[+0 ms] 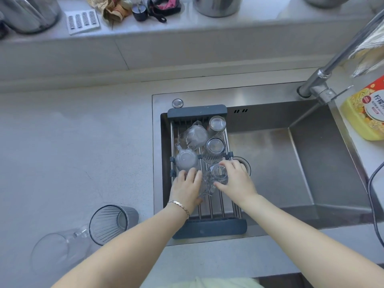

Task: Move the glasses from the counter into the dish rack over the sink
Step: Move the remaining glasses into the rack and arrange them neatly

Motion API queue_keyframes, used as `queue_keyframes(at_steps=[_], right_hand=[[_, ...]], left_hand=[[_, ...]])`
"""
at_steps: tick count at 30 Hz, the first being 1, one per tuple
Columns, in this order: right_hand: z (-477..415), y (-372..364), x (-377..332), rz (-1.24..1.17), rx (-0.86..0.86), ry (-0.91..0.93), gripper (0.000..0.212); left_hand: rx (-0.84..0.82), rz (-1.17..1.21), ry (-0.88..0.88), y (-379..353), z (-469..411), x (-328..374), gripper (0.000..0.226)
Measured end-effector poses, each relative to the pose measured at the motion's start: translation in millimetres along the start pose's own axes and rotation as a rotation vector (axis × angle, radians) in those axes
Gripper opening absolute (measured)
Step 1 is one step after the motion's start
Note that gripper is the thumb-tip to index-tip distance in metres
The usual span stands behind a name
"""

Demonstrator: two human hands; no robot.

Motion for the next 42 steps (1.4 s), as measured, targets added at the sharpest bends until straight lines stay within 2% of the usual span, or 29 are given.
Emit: queue_keyframes(at_steps=[7,10,13,14,16,19,21,23,25,28,30,34,36,37,39,42], right_hand=[[3,-1,0,-0.030,0.007,-0.033,0.055],[5,3,-5,-0.021,-0.006,-0.035,0.057],[13,12,-23,-0.046,0.064,0.039,0.050],[18,15,-38,-0.069,0.068,0.104,0.046],[29,17,-66,-0.123,0.030,0.227,0.042],[44,4,-104,-0.147,-0.163,0.405,0.055],[54,-18,-137,-0.134,-0.309,0.470,0.074],[61,-42,-166,-0.153,-0.411,0.485,0.087],[65,-60,-186,-0.200,-0.445,0.489,0.087],[68,-70,-196,-0.338,-0.400,0.443,0.073],[71,-69,-188,-0.389,-0.388,0.419,0.071],[82,-42,-152,-0.516,-0.280,0.356,0.072],[91,-16,-132,-0.584,-0.180,0.346,0.068],[96,-2,-123,-0.579,-0.128,0.353,0.065],[102,25,-108,-0.476,-0.029,0.368,0.061],[99,47,-89,-0.286,-0.002,0.299,0.055]], left_hand=[[-0.068,0.011,0.159,-5,3,0,0.091],[-0.095,-0.079,0.102,20,7,4,0.093],[-0.062,-0.041,0.041,65,27,-7,0.061],[-0.045,-0.002,0.071,82,42,-20,0.050],[-0.015,0.096,0.158,108,72,-47,0.045],[0.018,0.225,0.323,128,115,-89,0.061],[-0.087,0.287,0.424,125,147,-116,0.088],[-0.203,0.330,0.449,109,167,-124,0.108],[-0.146,0.314,0.433,96,172,-122,0.104],[0.091,0.332,0.414,88,172,-118,0.087],[0.160,0.474,0.412,85,172,-119,0.085],[0.176,1.046,0.484,89,171,-116,0.080],[0.086,1.387,0.475,85,166,-104,0.078],[0.020,1.473,0.453,82,164,-96,0.076],[-0.058,1.358,0.378,80,161,-85,0.069],[0.026,0.986,0.328,82,162,-90,0.059]])
Point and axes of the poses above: each hand's wrist, its own z-axis away from the middle knuckle, its own y-axis out of the back of the hand, x = y × z, the point moved 3 cm from there along -z, towards the middle knuckle, and after that the axes turned 9 degrees about z, right-handed, at the moved point
